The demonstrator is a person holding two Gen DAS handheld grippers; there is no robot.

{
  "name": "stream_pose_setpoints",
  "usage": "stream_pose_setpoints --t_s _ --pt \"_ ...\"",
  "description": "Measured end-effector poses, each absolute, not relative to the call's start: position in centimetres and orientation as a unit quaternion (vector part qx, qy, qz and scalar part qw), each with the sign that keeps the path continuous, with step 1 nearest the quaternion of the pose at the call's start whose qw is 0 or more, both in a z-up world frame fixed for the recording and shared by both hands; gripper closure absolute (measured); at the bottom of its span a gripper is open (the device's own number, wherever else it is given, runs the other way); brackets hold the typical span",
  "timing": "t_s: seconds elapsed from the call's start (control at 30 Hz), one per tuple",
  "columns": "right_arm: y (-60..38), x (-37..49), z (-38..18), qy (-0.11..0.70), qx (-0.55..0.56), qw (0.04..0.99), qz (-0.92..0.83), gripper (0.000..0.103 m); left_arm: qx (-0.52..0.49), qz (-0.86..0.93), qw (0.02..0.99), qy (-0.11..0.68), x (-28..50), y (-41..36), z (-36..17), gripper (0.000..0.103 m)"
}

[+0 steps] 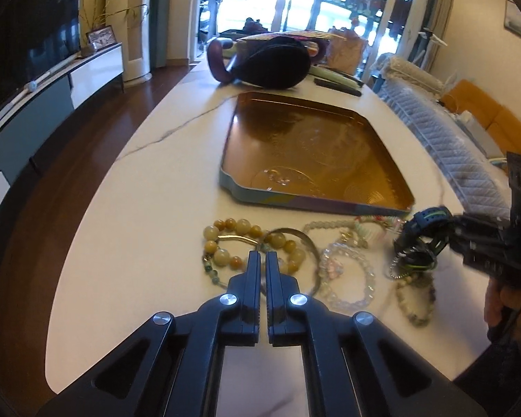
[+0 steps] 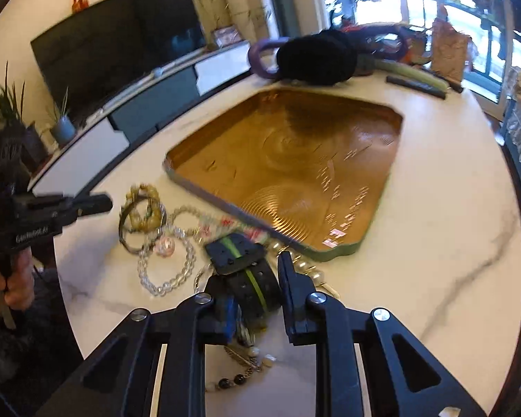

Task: Organize jewelry
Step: 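Grasp the black smartwatch with the right tool while the left tool approaches the silver bangle, then close the left tool on the silver bangle while the right tool holds the watch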

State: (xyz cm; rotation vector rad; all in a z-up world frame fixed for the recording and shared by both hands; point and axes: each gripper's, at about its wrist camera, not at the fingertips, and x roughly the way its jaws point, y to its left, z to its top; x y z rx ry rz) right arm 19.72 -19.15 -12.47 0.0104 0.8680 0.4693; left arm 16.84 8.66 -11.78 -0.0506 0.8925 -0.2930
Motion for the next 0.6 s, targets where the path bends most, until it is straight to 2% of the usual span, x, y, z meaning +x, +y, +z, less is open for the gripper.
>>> stream_pose_setpoints --t_s 0.03,0.13,0.17,0.2,0.27,0.4,0.6 --pt "-19.4 19.6 -12.2 0.414 0.007 0.883 0.222 0.087 -0.018 -0.143 0.890 0.432 16.5 8.4 -11.9 0.100" --pt "-20.3 19.3 -11.9 0.416 0.021 0.884 0.211 0.088 0.011 -0.135 0.880 0.455 16.3 7.2 -13.2 0.091" --pt "-20.5 19.1 -11.9 0.416 0.026 0.885 0.206 0.088 0.020 -0.133 0.876 0.464 16.2 6.8 -13.7 0.078" --pt "-20.6 18.9 -11.9 0.418 0.028 0.885 0.205 0.088 0.028 -0.132 0.874 0.467 16.1 6.4 -14.0 0.061" --pt "-20.6 18.6 -11.7 0.416 0.025 0.886 0.205 0.088 0.045 -0.126 0.877 0.462 15.8 5.9 -14.3 0.043" --pt "-20.5 18.4 -11.5 0.413 0.024 0.887 0.203 0.088 0.081 -0.112 0.885 0.445 15.8 5.1 -14.4 0.036" --pt "-21.0 18.6 -11.9 0.423 0.041 0.883 0.201 0.086 0.122 -0.092 0.883 0.443 16.9 3.1 -15.3 0.035"
